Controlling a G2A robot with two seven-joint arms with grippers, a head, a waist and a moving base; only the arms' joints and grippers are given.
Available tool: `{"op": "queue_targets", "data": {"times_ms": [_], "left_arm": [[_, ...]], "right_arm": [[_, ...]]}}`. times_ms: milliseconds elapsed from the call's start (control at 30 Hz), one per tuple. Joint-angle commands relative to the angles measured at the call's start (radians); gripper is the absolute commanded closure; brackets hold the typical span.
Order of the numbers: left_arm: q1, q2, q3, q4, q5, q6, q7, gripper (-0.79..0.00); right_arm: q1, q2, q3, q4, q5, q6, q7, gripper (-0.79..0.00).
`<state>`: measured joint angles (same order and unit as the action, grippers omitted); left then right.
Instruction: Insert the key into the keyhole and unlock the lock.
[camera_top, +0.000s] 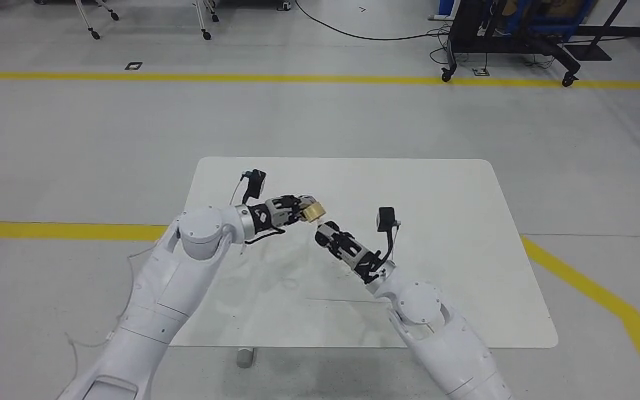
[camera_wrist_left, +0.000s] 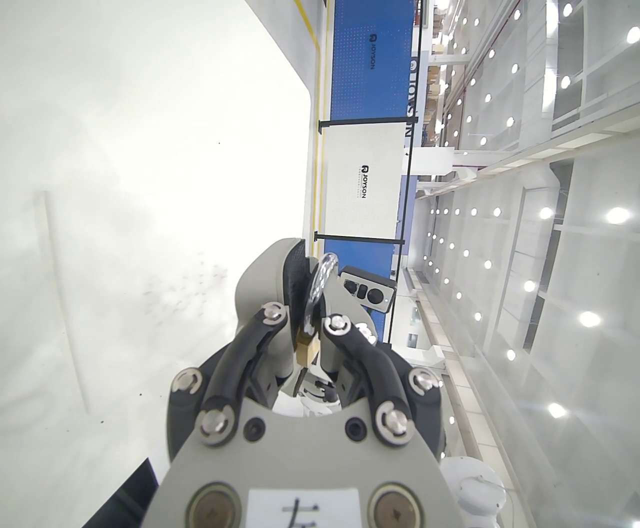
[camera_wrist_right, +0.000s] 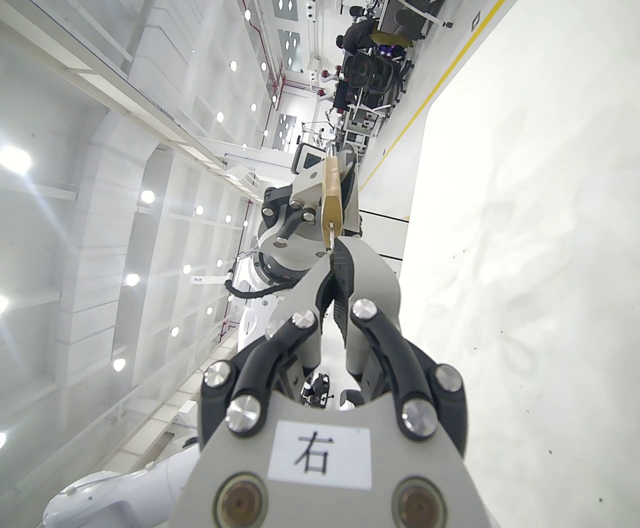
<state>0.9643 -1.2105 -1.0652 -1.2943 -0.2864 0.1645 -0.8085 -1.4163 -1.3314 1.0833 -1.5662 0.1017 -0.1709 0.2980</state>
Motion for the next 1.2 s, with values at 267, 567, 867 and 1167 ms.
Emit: {"op": "queue_targets", "data": {"times_ms": [267,567,867,1167], "left_arm": [[0.012,0.002,-0.02,-0.01,-0.009,-0.014,0.024,0.0],[0.029,0.004,-0.042,-0.017,-0.037,-0.029,0.044,0.0],[0.038,0.002,-0.066,0.017,-0.135,0.0,0.014,0.0],[-0.043,-0.026,-0.029,0.225,-0.392,0.207,-0.15,0.0]], "right_arm": [[-0.002,0.002,0.009,-0.011,0.028,-0.001,0.042,-0.785],[-0.002,0.002,0.009,-0.011,0.028,-0.001,0.042,-0.785],[-0.029,0.004,0.043,-0.027,0.271,-0.072,0.187,-0.526],[-0.082,0.026,0.148,-0.073,0.517,-0.187,0.472,0.0]]}}
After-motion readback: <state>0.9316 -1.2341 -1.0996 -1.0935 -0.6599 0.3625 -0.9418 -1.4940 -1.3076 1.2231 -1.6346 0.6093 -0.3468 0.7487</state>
